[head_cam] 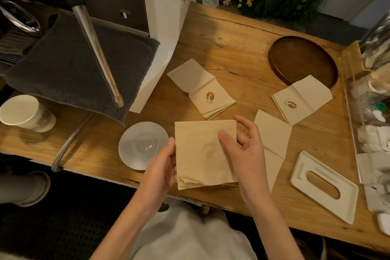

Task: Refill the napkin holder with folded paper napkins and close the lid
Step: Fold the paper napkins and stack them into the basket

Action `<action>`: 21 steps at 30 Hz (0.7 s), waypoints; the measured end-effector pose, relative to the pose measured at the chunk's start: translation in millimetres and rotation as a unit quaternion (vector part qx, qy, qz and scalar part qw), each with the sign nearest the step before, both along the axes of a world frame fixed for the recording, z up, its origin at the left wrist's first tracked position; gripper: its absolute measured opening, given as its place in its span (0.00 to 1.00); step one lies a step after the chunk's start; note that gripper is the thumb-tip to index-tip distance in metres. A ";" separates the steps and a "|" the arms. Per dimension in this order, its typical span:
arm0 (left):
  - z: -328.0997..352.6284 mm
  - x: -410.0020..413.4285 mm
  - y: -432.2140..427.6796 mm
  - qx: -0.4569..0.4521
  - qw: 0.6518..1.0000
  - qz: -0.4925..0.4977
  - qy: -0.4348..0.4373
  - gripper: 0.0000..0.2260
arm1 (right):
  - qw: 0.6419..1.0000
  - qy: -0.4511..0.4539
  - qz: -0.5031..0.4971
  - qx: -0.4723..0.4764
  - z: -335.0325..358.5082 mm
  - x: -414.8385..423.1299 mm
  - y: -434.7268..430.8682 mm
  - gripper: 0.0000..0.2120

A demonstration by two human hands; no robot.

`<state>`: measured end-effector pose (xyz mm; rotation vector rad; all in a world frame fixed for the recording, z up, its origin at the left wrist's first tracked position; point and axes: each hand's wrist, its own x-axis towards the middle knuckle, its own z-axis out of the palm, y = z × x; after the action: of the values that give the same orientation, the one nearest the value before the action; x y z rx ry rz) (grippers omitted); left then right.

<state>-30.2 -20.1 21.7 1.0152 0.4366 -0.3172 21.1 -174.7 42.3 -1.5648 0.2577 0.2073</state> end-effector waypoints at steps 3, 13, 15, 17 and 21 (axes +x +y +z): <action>2.7 1.4 0.4 -0.026 0.999 -0.020 0.006 0.20 | 1.000 0.004 0.006 -0.002 0.3 1.3 1.5 0.20; -1.2 2.6 -1.3 0.046 0.998 -0.013 0.038 0.12 | 0.996 0.011 0.077 -0.037 4.1 5.0 7.2 0.15; -1.4 3.2 0.6 0.073 0.996 -0.025 0.038 0.12 | 0.994 0.002 0.089 -0.056 3.5 6.0 6.3 0.17; 0.6 3.7 2.7 0.101 0.994 -0.037 0.016 0.13 | 0.993 -0.009 0.098 -0.064 3.2 7.9 4.3 0.17; 6.2 4.4 10.6 0.123 0.992 -0.004 -0.010 0.12 | 0.993 -0.038 0.090 -0.072 3.4 16.8 -3.4 0.11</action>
<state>-25.8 -9.5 28.0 1.2597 0.4606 -0.2647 37.9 -178.2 45.6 -1.7374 0.0727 0.2746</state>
